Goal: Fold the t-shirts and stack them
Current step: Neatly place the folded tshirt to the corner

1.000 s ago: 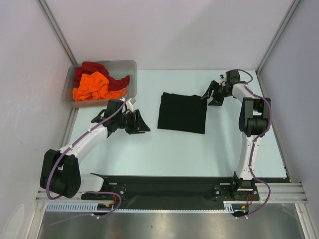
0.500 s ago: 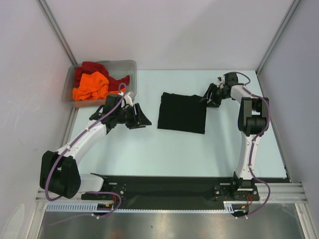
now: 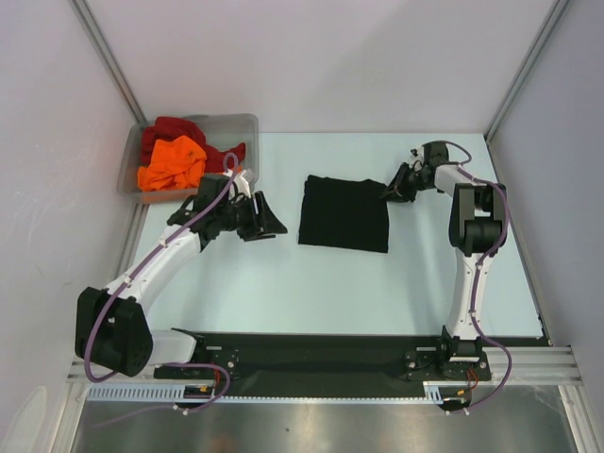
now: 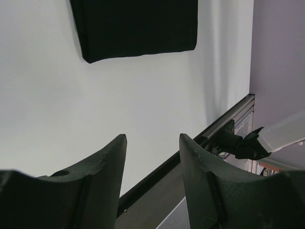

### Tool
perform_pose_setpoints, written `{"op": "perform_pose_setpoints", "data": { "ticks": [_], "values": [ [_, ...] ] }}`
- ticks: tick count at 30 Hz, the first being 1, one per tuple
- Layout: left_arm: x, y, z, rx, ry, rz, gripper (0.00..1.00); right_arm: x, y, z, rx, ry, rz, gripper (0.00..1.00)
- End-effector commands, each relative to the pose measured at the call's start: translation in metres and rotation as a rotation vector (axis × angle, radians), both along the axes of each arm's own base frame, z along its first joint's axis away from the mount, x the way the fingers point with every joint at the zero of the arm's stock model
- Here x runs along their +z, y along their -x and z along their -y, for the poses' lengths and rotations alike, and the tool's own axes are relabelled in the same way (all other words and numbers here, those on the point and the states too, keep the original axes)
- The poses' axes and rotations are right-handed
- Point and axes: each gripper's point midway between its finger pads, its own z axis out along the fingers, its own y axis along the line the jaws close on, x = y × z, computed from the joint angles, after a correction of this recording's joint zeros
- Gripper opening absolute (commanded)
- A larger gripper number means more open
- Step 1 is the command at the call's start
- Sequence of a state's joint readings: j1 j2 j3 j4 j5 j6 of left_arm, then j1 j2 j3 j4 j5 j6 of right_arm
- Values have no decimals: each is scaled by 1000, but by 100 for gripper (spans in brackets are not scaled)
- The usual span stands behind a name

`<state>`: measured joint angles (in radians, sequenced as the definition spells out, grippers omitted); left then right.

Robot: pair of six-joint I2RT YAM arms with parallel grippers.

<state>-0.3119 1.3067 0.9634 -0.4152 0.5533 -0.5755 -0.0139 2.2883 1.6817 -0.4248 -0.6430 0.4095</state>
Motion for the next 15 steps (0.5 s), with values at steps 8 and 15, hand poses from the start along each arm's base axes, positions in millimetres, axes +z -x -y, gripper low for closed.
{"op": "perform_pose_setpoints", "data": {
  "ticks": [8, 15],
  "values": [
    [16, -6, 6, -16, 56, 50, 54, -12, 25, 21, 111, 168, -49, 9],
    [0, -11, 4, -39, 49, 21, 54, -7, 69, 87, 75, 338, -166, 4]
  ]
}}
